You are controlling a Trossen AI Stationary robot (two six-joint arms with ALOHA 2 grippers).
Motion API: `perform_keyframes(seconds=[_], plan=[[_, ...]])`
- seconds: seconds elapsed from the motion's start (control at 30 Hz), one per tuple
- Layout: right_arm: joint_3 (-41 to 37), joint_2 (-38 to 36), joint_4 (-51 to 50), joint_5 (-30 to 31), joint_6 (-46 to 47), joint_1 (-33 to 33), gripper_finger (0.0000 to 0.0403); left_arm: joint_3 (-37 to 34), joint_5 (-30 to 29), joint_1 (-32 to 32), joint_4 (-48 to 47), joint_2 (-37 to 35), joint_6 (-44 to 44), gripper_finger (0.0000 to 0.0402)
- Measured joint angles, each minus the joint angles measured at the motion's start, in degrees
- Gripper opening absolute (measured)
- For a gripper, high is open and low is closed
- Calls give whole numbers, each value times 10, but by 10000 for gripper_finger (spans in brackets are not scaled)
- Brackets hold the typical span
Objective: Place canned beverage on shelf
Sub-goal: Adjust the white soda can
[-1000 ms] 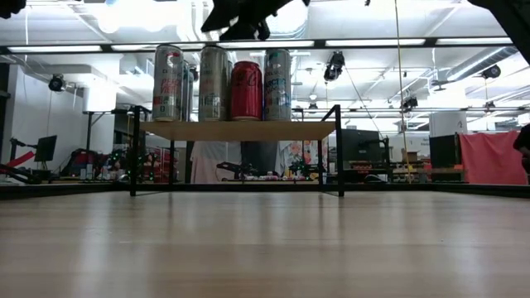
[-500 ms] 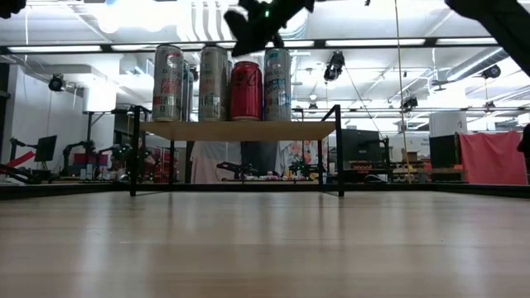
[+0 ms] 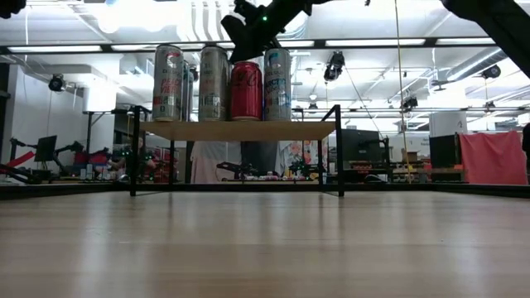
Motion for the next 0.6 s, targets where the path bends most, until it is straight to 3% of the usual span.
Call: perform_keyframes(seconds=[0.6], plan=[[0,2,20,-5,2,7,9,0,-1,0,0,0,4,256]])
